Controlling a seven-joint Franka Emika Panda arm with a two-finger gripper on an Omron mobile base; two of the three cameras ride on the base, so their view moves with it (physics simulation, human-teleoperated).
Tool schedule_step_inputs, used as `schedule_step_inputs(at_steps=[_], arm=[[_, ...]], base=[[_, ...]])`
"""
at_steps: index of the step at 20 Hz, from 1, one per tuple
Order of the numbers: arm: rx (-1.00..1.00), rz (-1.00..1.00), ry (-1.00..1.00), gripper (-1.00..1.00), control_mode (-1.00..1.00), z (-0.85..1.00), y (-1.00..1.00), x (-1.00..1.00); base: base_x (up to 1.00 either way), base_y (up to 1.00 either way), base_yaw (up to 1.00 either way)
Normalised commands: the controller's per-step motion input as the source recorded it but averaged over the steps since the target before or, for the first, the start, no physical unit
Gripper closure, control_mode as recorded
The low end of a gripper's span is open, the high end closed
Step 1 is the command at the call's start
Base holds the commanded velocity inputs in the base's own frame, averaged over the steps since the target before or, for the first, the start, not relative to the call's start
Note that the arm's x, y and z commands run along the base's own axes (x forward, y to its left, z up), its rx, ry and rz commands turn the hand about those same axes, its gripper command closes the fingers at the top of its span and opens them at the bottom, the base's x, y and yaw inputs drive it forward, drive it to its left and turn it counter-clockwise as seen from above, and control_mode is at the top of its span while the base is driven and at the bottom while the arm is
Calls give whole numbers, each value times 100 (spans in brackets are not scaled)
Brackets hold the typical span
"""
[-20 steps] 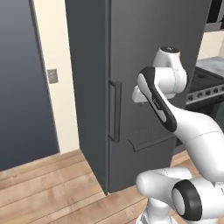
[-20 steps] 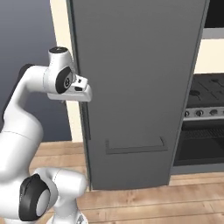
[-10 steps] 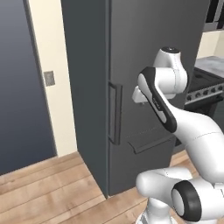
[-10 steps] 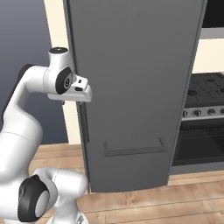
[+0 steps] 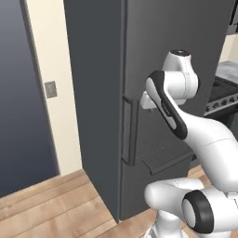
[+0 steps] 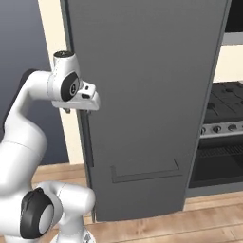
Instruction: Retrieve the butter from the fridge and place it on a plate on the dining table. Then retrieve the butter knife by the fridge and place it near the plate.
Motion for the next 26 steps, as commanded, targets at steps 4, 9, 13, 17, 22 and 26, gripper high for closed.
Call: schedule_step_inputs(at_steps=[4, 9, 13, 17, 22, 26], arm=[[0, 0, 0, -100, 100, 0, 0, 0], [0, 0, 0, -100, 100, 0, 0, 0], [0, 0, 0, -100, 100, 0, 0, 0], [0, 0, 0, -100, 100, 0, 0, 0], [0, 0, 0, -100, 100, 0, 0, 0], [0, 0, 0, -100, -100, -1, 0, 2]], base=[[-32, 2, -14], [-47, 31, -14], [-45, 32, -11], [-65, 2, -15], [-22, 12, -8], [0, 0, 0]])
